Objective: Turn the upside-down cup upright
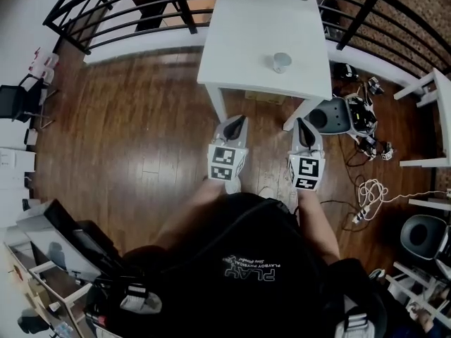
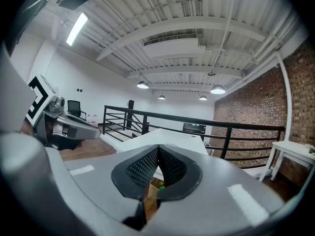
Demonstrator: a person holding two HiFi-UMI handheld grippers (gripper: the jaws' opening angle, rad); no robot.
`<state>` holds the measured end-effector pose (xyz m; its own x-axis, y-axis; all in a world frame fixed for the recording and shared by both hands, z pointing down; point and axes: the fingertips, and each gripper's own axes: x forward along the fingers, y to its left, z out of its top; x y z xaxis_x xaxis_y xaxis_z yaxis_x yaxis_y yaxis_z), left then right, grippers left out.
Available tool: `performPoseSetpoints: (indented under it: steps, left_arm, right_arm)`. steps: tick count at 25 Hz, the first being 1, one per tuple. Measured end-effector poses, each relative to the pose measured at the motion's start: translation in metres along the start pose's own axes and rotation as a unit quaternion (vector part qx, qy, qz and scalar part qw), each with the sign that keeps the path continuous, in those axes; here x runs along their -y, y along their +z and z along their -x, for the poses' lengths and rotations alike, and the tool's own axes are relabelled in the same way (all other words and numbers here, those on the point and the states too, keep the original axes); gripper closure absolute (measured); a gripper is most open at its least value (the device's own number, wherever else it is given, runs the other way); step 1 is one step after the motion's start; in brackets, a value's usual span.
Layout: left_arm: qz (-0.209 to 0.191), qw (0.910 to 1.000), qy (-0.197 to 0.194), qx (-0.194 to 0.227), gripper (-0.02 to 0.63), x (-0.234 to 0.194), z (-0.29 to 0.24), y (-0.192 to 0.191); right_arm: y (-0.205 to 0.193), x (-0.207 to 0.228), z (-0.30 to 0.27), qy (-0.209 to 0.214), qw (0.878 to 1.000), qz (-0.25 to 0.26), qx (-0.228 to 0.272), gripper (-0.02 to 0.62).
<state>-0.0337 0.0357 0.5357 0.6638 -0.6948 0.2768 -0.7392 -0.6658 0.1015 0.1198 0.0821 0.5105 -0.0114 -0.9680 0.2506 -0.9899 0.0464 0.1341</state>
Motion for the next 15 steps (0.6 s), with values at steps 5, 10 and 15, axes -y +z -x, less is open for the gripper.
performPoseSetpoints:
  steps: [5, 10, 15]
  left_arm:
    - [-0.01, 0.9999, 0.008, 0.0, 0.606, 0.021, -0.003, 0.003]
    - [-0.016, 0.9997, 0.016, 0.001, 0.606, 0.029, -0.004, 0.007]
    - [-0.017, 0.9996, 0.024, 0.004, 0.606, 0.029, -0.006, 0.009]
  right_arm:
    - [-0.009, 0.02, 0.008, 0.001, 1.0, -0.005, -0.001, 0.583]
    - [-0.005, 0.026, 0.01, 0.001, 1.0, 0.003, 0.006, 0.583]
    - [-0.004, 0.025, 0.008, 0.01, 1.0, 0.007, 0.007, 0.584]
